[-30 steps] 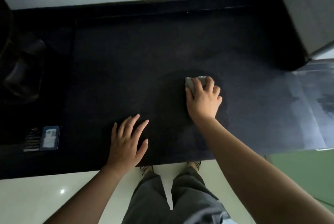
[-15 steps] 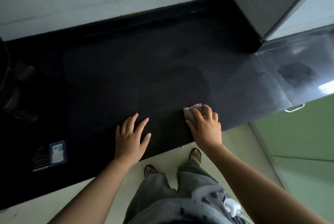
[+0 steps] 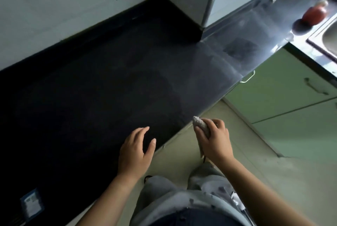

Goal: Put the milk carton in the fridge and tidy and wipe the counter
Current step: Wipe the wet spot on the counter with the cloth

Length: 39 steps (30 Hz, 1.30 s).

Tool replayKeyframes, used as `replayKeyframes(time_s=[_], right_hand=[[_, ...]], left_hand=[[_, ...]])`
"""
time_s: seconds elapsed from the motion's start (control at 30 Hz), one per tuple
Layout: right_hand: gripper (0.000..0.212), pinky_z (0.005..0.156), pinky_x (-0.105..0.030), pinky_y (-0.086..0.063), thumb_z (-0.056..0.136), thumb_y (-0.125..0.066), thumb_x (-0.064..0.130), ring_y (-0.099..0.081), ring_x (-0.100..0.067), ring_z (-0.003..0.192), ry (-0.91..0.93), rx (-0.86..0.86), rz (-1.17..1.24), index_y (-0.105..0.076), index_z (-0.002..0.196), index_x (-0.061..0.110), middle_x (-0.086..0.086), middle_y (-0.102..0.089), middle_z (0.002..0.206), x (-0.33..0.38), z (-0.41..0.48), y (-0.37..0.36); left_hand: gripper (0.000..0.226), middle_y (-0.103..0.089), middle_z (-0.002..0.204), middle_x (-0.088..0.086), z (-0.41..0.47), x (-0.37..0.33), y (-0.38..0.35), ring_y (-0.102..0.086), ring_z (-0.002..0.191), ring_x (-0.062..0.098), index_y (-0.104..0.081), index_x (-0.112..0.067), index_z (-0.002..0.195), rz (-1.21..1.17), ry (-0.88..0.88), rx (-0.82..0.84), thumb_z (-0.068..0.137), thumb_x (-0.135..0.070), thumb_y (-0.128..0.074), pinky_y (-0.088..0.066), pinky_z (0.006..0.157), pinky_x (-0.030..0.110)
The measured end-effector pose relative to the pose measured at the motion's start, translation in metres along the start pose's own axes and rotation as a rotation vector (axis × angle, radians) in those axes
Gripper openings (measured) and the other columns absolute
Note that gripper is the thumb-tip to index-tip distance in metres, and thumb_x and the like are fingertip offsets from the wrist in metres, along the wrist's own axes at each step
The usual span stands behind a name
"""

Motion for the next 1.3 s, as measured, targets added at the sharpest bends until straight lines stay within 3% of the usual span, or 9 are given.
replayKeyframes(time_s=[0.17, 0.33, 0.6, 0.87, 1.0, 1.3], right_hand=[[0.030, 0.089, -0.025, -0.035, 0.086, -0.057, 0.041, -0.050, -0.025, 0.104, -0.080, -0.063, 0.108, -0.060, 0.113, 0.031, -0.002, -0.050, 0.115, -0.056, 0.018, 0.057], [0.030, 0.088, -0.024, -0.032, 0.085, -0.059, 0.038, -0.051, -0.027, 0.101, -0.067, -0.132, 0.099, -0.061, 0.114, 0.029, -0.004, -0.051, 0.115, -0.116, 0.062, 0.126], [0.032, 0.087, -0.024, -0.030, 0.086, -0.057, 0.039, -0.047, -0.029, 0.105, 0.011, -0.146, 0.044, -0.058, 0.116, 0.029, -0.005, -0.047, 0.122, -0.168, 0.150, 0.212], [0.036, 0.085, -0.030, -0.036, 0.088, -0.055, 0.042, -0.045, -0.031, 0.105, 0.182, -0.054, -0.038, -0.057, 0.120, 0.027, -0.005, -0.046, 0.125, -0.133, 0.267, 0.222], [0.036, 0.083, -0.032, -0.037, 0.088, -0.053, 0.043, -0.045, -0.032, 0.103, 0.252, -0.006, -0.110, -0.056, 0.120, 0.027, -0.005, -0.044, 0.125, -0.103, 0.326, 0.217], [0.038, 0.082, -0.038, -0.043, 0.088, -0.050, 0.048, -0.043, -0.030, 0.103, 0.398, 0.229, -0.201, -0.054, 0.121, 0.031, -0.002, -0.044, 0.125, -0.061, 0.392, 0.170]], left_hand=[[0.060, -0.060, 0.124, 0.005, 0.031, -0.077, -0.036, -0.055, 0.114, 0.023, -0.058, -0.014, 0.122, 0.075, -0.147, 0.066, 0.083, -0.053, -0.034, -0.042, 0.095, 0.034], [0.065, -0.061, 0.121, 0.001, 0.066, -0.155, -0.094, -0.057, 0.109, 0.023, -0.059, -0.018, 0.120, 0.162, -0.176, 0.155, 0.079, -0.058, -0.029, -0.043, 0.091, 0.034], [0.076, -0.056, 0.127, 0.001, 0.154, -0.264, -0.155, -0.052, 0.115, 0.024, -0.053, -0.020, 0.126, 0.227, -0.154, 0.130, 0.072, -0.063, -0.020, -0.040, 0.093, 0.036], [0.046, -0.049, 0.134, 0.001, 0.232, -0.258, -0.154, -0.046, 0.120, 0.023, -0.048, -0.020, 0.129, 0.250, 0.019, 0.070, 0.090, -0.044, -0.045, -0.040, 0.095, 0.038], [0.051, -0.041, 0.142, 0.000, 0.268, -0.242, -0.152, -0.038, 0.129, 0.022, -0.041, -0.021, 0.136, 0.283, 0.084, 0.018, 0.090, -0.044, -0.045, -0.038, 0.101, 0.041], [0.063, -0.014, 0.157, 0.005, 0.288, -0.234, -0.178, -0.017, 0.143, 0.028, -0.023, -0.028, 0.146, 0.398, 0.223, 0.066, 0.088, -0.050, -0.039, -0.025, 0.109, 0.053]])
Point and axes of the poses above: each hand's wrist, its own z-axis towards the middle knuckle, its own y-axis out of the back of the hand, x = y × z, the point moved 8 cm from there along z, towards the middle knuckle
